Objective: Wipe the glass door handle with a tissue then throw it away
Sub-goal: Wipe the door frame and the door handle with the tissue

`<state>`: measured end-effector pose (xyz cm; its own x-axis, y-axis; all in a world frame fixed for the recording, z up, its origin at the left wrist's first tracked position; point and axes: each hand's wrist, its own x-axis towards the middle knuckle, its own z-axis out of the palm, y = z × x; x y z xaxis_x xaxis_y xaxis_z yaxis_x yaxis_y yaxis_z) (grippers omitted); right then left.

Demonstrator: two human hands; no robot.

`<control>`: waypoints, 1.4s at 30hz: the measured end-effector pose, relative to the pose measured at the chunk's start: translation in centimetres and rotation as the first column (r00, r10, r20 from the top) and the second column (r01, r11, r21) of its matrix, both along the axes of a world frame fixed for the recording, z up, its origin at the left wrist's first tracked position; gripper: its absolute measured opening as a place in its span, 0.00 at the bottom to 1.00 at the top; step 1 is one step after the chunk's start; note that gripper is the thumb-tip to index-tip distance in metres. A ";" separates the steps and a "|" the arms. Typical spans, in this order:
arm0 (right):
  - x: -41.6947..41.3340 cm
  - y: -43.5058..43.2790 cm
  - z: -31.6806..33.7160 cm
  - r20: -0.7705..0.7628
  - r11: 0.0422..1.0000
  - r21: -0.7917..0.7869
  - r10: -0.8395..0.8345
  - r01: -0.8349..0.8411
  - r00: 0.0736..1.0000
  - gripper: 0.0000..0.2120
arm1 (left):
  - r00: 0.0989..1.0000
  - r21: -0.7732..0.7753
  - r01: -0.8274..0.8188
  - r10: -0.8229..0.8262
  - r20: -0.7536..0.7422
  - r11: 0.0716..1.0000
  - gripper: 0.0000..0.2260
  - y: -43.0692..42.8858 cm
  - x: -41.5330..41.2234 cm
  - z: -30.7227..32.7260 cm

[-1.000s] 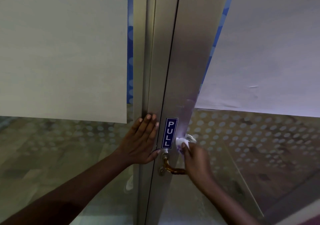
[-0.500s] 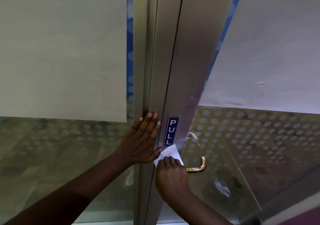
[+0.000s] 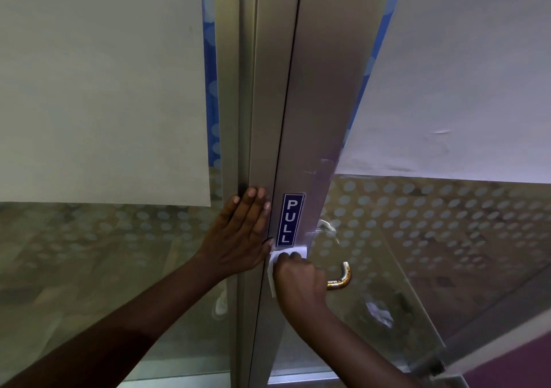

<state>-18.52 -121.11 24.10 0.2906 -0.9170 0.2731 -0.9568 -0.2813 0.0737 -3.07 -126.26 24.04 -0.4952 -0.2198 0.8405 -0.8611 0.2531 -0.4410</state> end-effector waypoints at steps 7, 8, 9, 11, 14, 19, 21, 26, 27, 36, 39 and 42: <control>1.6 -0.5 -1.3 -0.042 0.999 -0.049 0.003 -0.005 0.999 0.09 | 0.998 -0.021 -0.063 0.063 0.006 0.998 0.38 -0.7 0.0 -0.8; 1.6 -0.5 -1.6 -0.092 0.998 -0.061 0.012 -0.018 0.996 0.08 | 0.997 -0.014 -0.071 0.071 -0.001 0.997 0.39 -0.7 -0.1 -1.0; 1.5 -0.5 -2.0 -0.139 0.996 -0.077 0.039 -0.050 0.990 0.07 | 0.997 -0.005 -0.077 0.077 -0.012 0.997 0.40 -0.8 -0.2 -1.1; 1.2 -0.5 -2.8 -0.223 0.990 -0.092 0.080 -0.103 0.971 0.12 | 0.996 0.010 -0.086 0.086 -0.036 0.996 0.42 -0.8 -0.5 -1.4; 0.5 -0.3 -3.0 -0.281 0.983 -0.119 0.100 -0.138 0.954 0.09 | 0.993 0.028 -0.102 0.103 -0.058 0.994 0.43 -0.9 -0.8 -1.6; -1.5 -0.1 -3.4 -0.293 0.952 -0.150 0.213 -0.265 0.932 0.10 | 0.992 0.016 -0.109 0.109 -0.059 0.994 0.40 -1.1 -1.0 -1.6; -2.4 0.1 -3.4 -0.320 0.928 -0.166 0.269 -0.333 0.909 0.10 | 0.992 0.012 -0.110 0.110 -0.061 0.994 0.40 -1.1 -1.0 -1.6; -4.9 0.1 -2.9 -0.309 0.851 -0.256 0.378 -0.459 0.873 0.13 | 0.991 0.010 -0.121 0.121 -0.050 0.993 0.41 -1.1 -0.9 -1.7; -5.3 0.0 -2.8 -0.312 0.839 -0.252 0.402 -0.483 0.861 0.14 | 0.991 0.010 -0.125 0.125 -0.047 0.992 0.41 -1.1 -0.9 -1.7; -1.5 -0.4 -2.6 -0.177 0.960 -0.187 0.174 -0.207 0.969 0.08 | 0.989 -0.020 -0.139 0.137 -0.062 0.990 0.40 -1.1 -1.3 -1.8; -0.6 -0.3 -2.7 -0.201 0.973 -0.197 0.082 -0.122 0.976 0.15 | 0.987 -0.031 -0.145 0.143 -0.073 0.989 0.40 -1.0 -1.4 -1.7; -0.3 -0.2 -3.0 -0.236 0.987 -0.133 0.053 -0.086 0.970 0.15 | 0.987 -0.042 -0.151 0.148 -0.065 0.988 0.40 -1.0 -1.3 -1.8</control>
<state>-18.84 -121.31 21.12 0.4225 -0.8496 0.3157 -0.8875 -0.3171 0.3344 -4.37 -127.24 22.20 -0.4071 -0.2475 0.8792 -0.9133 0.1003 -0.3946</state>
